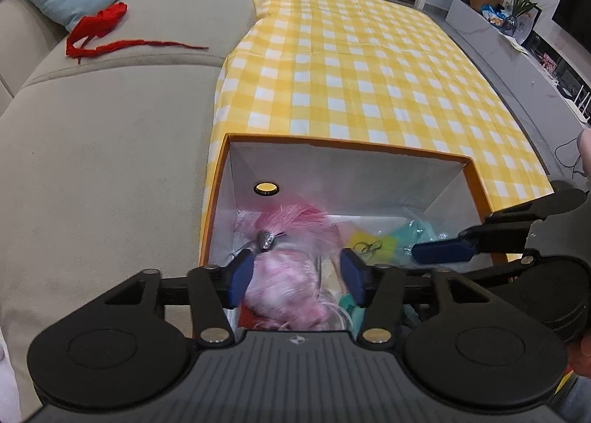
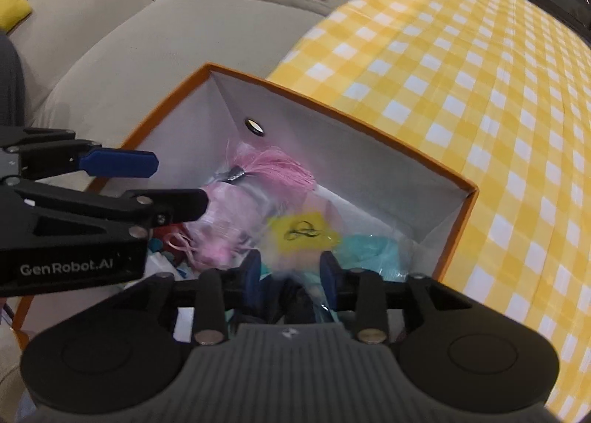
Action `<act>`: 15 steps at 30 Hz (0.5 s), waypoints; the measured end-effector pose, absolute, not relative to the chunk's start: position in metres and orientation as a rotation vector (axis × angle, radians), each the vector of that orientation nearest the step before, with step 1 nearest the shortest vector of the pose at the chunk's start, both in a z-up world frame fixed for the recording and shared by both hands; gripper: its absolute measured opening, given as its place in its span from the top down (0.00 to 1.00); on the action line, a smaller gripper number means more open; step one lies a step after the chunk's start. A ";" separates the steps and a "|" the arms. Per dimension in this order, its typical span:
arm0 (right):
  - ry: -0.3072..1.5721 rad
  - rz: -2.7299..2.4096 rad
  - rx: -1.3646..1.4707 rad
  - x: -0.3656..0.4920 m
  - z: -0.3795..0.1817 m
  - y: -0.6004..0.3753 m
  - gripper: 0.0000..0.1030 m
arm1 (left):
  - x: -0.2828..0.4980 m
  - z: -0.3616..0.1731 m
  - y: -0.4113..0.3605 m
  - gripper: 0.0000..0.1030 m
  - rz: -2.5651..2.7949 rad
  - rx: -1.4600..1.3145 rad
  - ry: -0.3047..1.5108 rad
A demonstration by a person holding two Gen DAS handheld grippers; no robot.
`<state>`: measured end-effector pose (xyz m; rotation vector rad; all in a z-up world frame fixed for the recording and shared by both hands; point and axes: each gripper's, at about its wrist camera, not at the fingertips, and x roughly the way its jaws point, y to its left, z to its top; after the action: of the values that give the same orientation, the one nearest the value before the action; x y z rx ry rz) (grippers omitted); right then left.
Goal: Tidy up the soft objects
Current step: 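Lower the doll and bag into the white box and open both grippers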
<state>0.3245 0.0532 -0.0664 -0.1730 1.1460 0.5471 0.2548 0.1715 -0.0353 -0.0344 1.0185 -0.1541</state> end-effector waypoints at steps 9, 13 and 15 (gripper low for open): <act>1.068 0.565 -0.149 0.293 -0.024 0.035 0.48 | 0.229 0.006 0.165 0.35 -0.141 -0.059 0.953; 1.030 0.569 -0.122 0.271 -0.001 0.020 0.43 | 0.210 0.026 0.155 0.35 -0.141 -0.056 0.926; 1.011 0.566 -0.113 0.258 0.009 0.012 0.41 | 0.198 0.035 0.148 0.35 -0.154 -0.062 0.907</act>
<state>0.2576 0.0117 0.0093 -0.1128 1.0113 0.5662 0.1978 0.1477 0.0351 -0.0624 0.9068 -0.1537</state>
